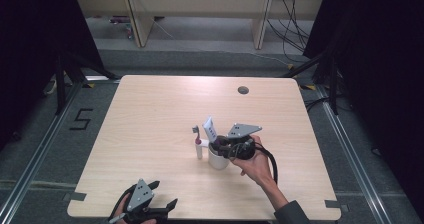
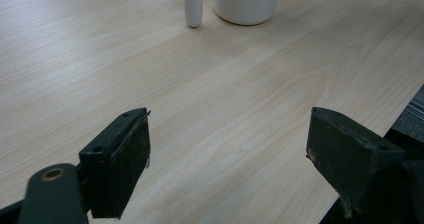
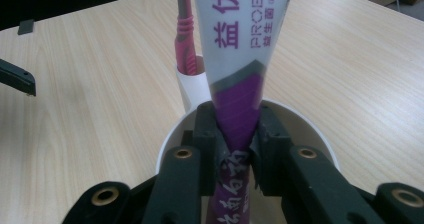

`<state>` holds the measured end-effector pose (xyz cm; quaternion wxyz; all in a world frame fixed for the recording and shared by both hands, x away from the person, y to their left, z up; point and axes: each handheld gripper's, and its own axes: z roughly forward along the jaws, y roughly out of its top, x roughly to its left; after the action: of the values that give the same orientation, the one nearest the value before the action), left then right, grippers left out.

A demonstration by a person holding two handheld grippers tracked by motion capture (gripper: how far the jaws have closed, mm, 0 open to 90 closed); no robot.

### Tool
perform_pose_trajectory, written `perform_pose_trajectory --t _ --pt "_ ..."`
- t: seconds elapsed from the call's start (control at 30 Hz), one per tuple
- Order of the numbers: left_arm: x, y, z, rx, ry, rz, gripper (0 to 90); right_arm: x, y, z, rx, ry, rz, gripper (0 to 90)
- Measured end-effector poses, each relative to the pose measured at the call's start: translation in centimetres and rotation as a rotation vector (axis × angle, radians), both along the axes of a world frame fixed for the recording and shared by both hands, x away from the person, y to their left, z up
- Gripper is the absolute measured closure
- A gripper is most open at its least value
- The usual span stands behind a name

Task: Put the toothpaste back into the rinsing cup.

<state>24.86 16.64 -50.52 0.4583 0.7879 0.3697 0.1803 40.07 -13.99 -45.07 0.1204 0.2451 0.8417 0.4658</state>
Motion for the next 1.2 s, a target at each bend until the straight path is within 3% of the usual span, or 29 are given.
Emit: perform_pose_trajectory --t 0.37,0.43,0.57,0.6,0.8,0.93,0.97,1.13,1.17,1.2 --pt "0.0 0.0 -0.1 -0.008 -0.003 -0.004 17.3 -0.2 -0.2 -0.2 0.017 0.032 -0.034 74.5" --pt "0.0 0.0 0.0 0.003 0.001 0.003 17.3 -0.1 -0.2 -0.2 0.011 0.014 -0.026 74.1" --pt "0.0 0.0 -0.1 -0.006 -0.002 0.0 17.3 -0.3 -0.3 -0.1 0.026 0.037 -0.032 69.9" --pt "0.0 0.0 -0.1 -0.003 -0.001 -0.002 17.3 -0.3 -0.5 0.0 0.02 0.019 -0.036 68.6" --pt "0.0 0.0 -0.1 -0.003 0.001 -0.001 17.3 -0.5 -1.1 0.2 0.074 0.056 -0.048 61.3" --pt "0.0 0.0 -0.1 -0.003 0.001 0.0 17.3 -0.6 -1.2 0.4 0.091 0.055 -0.047 60.1" --pt "0.0 0.0 -0.1 -0.002 0.001 -0.002 17.3 -0.6 -1.4 0.6 0.074 0.016 -0.049 59.4" --pt "0.0 0.0 -0.1 -0.005 -0.004 -0.004 17.3 -0.6 -1.8 0.7 0.08 0.012 -0.054 57.9" --pt "0.0 0.0 -0.1 -0.004 -0.002 -0.001 17.3 -0.6 -1.9 0.7 0.092 0.015 -0.062 57.4" --pt "0.0 0.0 0.0 0.0 0.001 -0.002 17.3 -0.8 -1.9 0.8 0.099 0.05 -0.064 57.1"
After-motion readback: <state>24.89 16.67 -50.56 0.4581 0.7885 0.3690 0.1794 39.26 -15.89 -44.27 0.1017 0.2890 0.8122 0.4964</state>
